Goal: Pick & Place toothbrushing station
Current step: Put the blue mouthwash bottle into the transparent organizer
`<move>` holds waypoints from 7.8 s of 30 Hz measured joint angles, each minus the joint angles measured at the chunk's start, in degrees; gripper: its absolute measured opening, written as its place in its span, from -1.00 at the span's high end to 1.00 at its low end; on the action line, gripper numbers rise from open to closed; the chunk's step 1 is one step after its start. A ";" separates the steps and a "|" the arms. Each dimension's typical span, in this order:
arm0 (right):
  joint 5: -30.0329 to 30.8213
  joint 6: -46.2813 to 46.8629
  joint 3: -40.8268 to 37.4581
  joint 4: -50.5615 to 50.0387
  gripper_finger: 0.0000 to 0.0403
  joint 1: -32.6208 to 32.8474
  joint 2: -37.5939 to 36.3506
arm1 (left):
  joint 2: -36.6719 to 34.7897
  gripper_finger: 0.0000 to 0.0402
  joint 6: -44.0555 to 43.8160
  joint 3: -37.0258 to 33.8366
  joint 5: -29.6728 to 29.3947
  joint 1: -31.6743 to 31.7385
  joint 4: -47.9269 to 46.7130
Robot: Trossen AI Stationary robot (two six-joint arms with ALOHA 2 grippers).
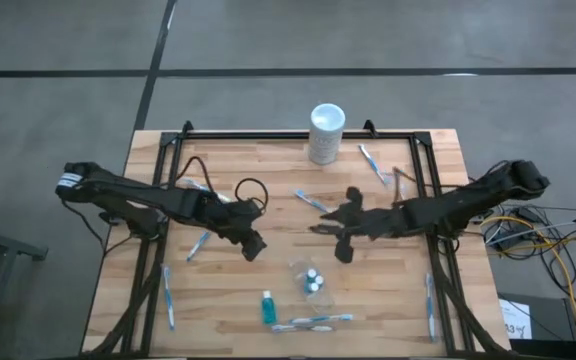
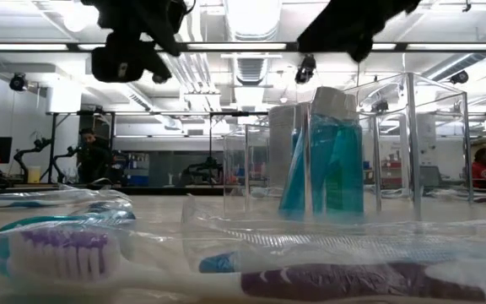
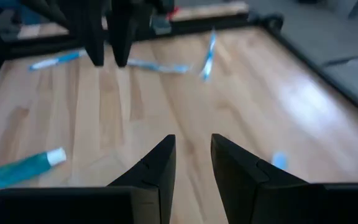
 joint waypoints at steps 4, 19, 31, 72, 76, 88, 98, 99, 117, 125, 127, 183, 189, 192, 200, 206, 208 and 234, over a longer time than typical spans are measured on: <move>1.09 -3.24 0.01 -0.38 0.53 -0.27 -5.78 | -0.75 0.29 -3.80 0.00 -0.68 0.14 1.27; 1.15 -4.52 0.01 -7.02 0.53 -0.47 -10.63 | -0.54 0.29 -12.40 0.02 -0.67 -0.12 4.76; 2.56 -1.78 0.01 -9.32 0.53 -0.81 -5.37 | -0.47 0.29 -33.47 0.02 -15.53 -8.64 2.23; 4.06 -10.06 -0.06 -26.33 0.53 -3.23 -8.17 | 19.96 0.29 -66.41 10.45 -19.30 -20.07 6.88; 4.06 -8.43 -0.10 -30.12 0.53 -4.31 -8.26 | 19.96 0.30 -70.99 10.43 -13.94 -20.11 4.14; 4.06 -7.38 -1.41 -33.16 0.53 -6.62 -9.26 | 20.97 0.58 -79.73 10.36 -5.73 -20.09 -2.29; 4.05 -5.91 -4.56 -33.12 0.53 -7.78 -9.72 | 27.23 0.72 -76.17 10.32 -6.02 -19.94 4.62; 4.05 -5.92 -4.65 -33.10 0.53 -7.81 -9.75 | 27.66 0.71 -75.03 10.34 -6.08 -19.85 5.30; 4.04 -7.43 -4.73 -32.67 0.62 -7.93 -9.83 | 25.63 0.70 -72.15 10.34 -11.10 -19.66 1.00; 4.02 -6.31 -4.73 -32.55 0.57 -7.93 -9.81 | 25.56 0.70 -74.58 10.36 -11.06 -19.15 1.14; 4.04 -6.27 -4.73 -32.57 0.57 -7.93 -9.79 | 25.56 0.70 -75.20 10.36 -11.04 -18.94 1.17; 3.99 -6.31 -4.71 -32.56 0.57 -7.93 -9.75 | 25.49 0.70 -76.71 10.35 -7.95 -19.18 0.10; 3.99 -6.34 -4.71 -32.55 0.61 -7.93 -9.75 | 25.49 0.70 -76.62 10.35 -8.03 -19.31 -0.81; 3.99 -6.47 -4.71 -32.55 0.63 -7.96 -9.75 | 25.47 0.66 -77.87 10.35 -8.18 -19.33 -0.80; 3.99 -6.34 -4.71 -32.57 0.65 -7.93 -9.75 | 25.86 0.24 -78.24 10.34 -9.95 -19.31 -0.75; 3.99 -6.47 -4.71 -32.59 0.62 -7.95 -9.75 | 27.77 0.13 -78.11 10.34 -9.88 -19.33 1.32; 3.99 -6.47 -4.71 -32.57 0.61 -7.93 -9.75 | 28.55 0.13 -78.15 10.34 -9.52 -19.31 1.39; 3.99 -6.38 -4.69 -32.11 0.66 -7.96 -9.75 | 34.13 0.14 -78.22 10.43 -7.61 -19.33 2.70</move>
